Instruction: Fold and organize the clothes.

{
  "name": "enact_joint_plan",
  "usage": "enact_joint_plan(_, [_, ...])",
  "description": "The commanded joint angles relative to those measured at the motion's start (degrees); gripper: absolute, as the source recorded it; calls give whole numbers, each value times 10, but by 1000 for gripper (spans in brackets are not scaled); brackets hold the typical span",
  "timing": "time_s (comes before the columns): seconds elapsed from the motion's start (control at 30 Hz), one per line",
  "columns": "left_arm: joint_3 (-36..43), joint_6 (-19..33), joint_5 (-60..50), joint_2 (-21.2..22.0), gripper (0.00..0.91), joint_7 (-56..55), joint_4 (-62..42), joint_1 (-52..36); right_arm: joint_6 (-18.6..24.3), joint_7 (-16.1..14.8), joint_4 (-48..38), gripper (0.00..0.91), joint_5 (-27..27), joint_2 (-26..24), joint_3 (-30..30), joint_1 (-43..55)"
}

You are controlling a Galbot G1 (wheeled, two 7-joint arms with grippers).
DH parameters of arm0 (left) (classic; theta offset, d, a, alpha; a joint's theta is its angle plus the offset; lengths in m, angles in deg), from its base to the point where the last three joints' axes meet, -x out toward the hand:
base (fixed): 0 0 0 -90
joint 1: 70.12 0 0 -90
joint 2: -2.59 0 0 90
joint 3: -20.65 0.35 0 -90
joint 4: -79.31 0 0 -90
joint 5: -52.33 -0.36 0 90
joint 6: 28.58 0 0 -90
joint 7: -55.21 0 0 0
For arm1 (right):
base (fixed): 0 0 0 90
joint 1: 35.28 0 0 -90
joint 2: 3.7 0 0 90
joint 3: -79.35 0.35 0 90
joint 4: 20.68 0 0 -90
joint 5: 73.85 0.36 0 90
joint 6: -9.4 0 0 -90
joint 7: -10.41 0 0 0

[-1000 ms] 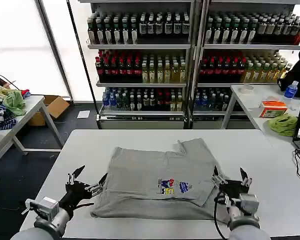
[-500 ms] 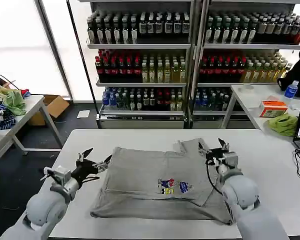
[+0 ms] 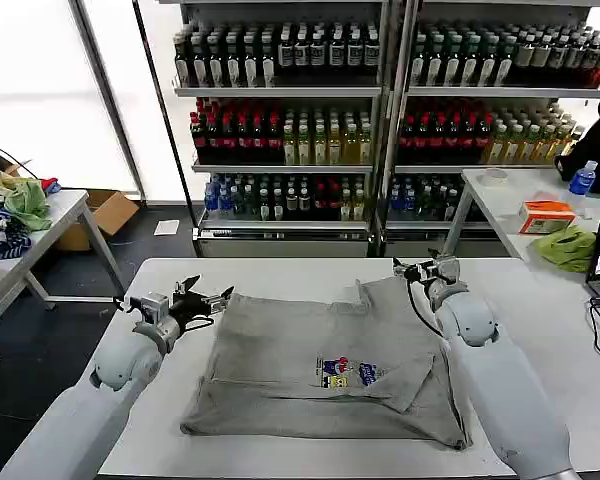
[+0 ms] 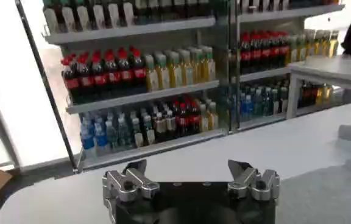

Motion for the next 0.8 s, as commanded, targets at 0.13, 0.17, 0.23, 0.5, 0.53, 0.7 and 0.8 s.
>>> enact_joint_plan(0.13, [81,-14,1,15,907,10,-91,-78,-10,14,-83,907,11,26,-1,29])
enact_joint_plan(0.17, [85,-14,-1,18,907,10,-97,-79,-10,15,-86,907,11,27,0,28])
enact_joint_plan(0.23, [86,-13,-1,24,907,9,-103,-81,-9,12,-91,907,11,27,0,27])
enact_joint_plan(0.5, [95,-11,-4,26,907,13,-125,-88,-8,7,-101,907,12,41,1,12])
enact_joint_plan(0.53, [96,-11,-6,26,907,14,-128,-89,-6,6,-102,907,13,44,1,11])
enact_joint_plan(0.7, [94,-11,-8,28,907,15,-132,-87,-8,7,-102,907,10,56,4,7])
enact_joint_plan(0.8, [92,-9,-7,28,907,15,-134,-87,-7,4,-105,907,9,59,4,6])
